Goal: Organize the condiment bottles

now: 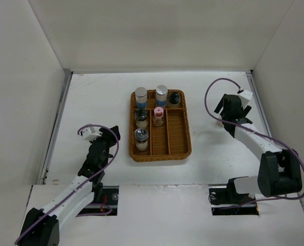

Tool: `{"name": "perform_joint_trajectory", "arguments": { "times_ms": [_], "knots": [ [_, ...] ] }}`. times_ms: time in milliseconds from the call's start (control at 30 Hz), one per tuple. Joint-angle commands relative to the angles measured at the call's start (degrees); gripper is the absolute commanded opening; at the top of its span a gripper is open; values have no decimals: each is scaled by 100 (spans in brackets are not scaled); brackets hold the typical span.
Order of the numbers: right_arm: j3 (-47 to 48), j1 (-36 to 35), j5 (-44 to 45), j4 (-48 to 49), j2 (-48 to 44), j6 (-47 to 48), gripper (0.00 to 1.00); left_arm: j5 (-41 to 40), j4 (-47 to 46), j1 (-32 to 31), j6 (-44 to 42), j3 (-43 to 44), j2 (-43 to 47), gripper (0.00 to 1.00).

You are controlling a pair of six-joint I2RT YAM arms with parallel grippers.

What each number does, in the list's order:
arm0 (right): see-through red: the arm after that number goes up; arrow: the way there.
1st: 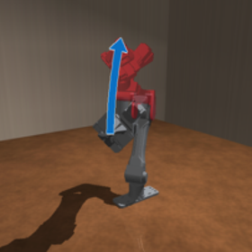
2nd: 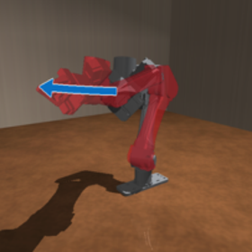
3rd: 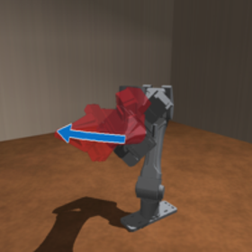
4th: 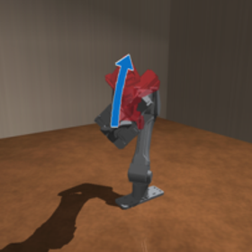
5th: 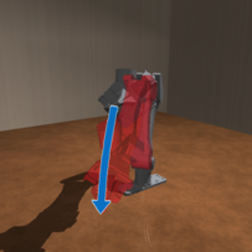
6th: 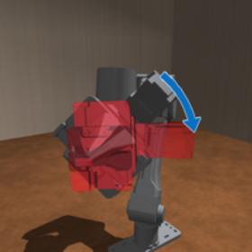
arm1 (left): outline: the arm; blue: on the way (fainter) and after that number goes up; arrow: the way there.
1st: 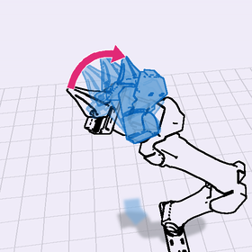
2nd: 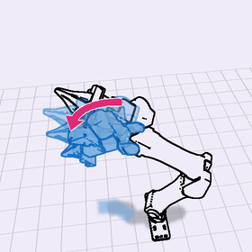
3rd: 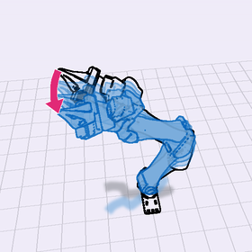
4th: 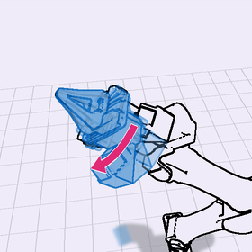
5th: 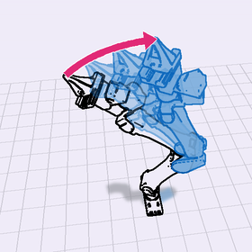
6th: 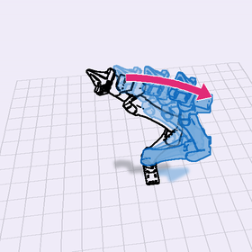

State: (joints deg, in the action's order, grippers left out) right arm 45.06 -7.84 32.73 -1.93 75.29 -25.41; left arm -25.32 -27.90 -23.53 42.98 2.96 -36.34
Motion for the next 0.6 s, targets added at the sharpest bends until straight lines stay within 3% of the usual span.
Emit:
{"name": "perform_joint_trajectory", "arguments": {
  "times_ms": [0, 367, 467, 567],
  "knots": [
    [345, 50, -320, 237, 179, 159, 89, -148, -286, -51, -88, -323, 48, 51],
    [583, 199, -303, 185, 820, 141, 75, -166, -313, -42, -88, -305, -31, 51],
    [601, 226, -294, 158, 891, 124, 67, -166, -313, -33, -88, -296, -66, 51],
    [618, 199, -294, 158, 900, 124, 52, -175, -347, -33, -88, -296, -93, 52]
  ]
}}
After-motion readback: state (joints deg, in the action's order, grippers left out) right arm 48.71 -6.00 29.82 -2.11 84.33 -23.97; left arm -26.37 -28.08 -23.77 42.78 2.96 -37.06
